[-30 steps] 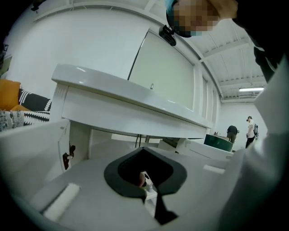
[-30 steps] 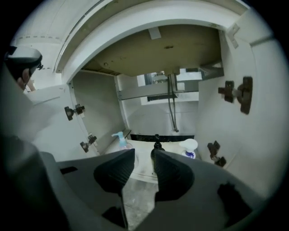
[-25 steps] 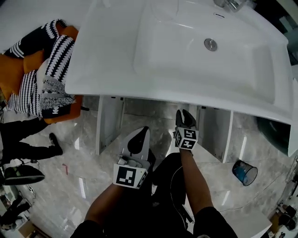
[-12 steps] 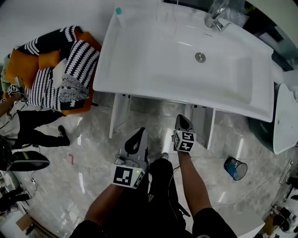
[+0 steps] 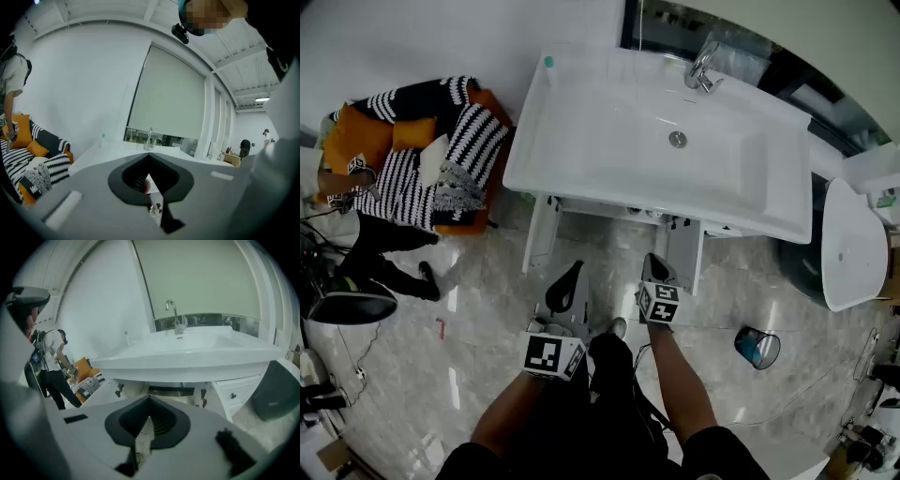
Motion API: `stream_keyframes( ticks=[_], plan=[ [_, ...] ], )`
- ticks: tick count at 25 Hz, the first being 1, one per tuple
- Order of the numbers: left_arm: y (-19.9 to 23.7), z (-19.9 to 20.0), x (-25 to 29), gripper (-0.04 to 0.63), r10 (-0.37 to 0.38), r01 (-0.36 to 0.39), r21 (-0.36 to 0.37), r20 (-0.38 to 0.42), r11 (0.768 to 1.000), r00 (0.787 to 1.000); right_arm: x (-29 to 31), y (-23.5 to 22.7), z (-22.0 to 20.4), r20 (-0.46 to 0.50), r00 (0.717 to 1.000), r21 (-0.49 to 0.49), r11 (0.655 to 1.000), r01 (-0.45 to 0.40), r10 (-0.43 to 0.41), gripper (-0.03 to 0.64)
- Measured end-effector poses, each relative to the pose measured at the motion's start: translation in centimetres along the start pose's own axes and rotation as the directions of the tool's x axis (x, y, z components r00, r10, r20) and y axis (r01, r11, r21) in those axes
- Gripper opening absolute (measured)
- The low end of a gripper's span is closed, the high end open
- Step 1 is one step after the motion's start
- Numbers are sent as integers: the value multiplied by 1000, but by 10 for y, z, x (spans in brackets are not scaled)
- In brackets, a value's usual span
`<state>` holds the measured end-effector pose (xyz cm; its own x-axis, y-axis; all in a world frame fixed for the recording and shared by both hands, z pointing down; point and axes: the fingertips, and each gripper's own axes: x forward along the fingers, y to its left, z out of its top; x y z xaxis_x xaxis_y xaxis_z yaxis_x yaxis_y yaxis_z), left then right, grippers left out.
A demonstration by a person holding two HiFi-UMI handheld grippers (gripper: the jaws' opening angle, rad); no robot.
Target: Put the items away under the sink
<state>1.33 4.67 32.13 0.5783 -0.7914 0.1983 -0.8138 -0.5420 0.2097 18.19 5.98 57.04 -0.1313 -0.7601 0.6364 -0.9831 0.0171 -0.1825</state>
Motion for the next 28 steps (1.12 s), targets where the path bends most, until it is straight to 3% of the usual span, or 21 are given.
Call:
stream_keyframes(
  ticks=[8,15,23,28],
  plan=[
    [-26,53,-31,8,-8,8,-5,62,1000,998,-63,28,28,11,999,-15,999,-40,41,15],
    [-27,76,-52,8,-1,0,8,83,1000,997,-113,59,76,103,991,-56,996,-74,79,15],
    [-36,90,-68,8,-7,9,-17,111,1000,994,-205,106,148,279,944,-168,976,-136,179,15],
    [-47,93,-79,9,-23,24,-9,123,1000,992,-254,112,169,372,912,-145,981,-126,172,15]
  ],
)
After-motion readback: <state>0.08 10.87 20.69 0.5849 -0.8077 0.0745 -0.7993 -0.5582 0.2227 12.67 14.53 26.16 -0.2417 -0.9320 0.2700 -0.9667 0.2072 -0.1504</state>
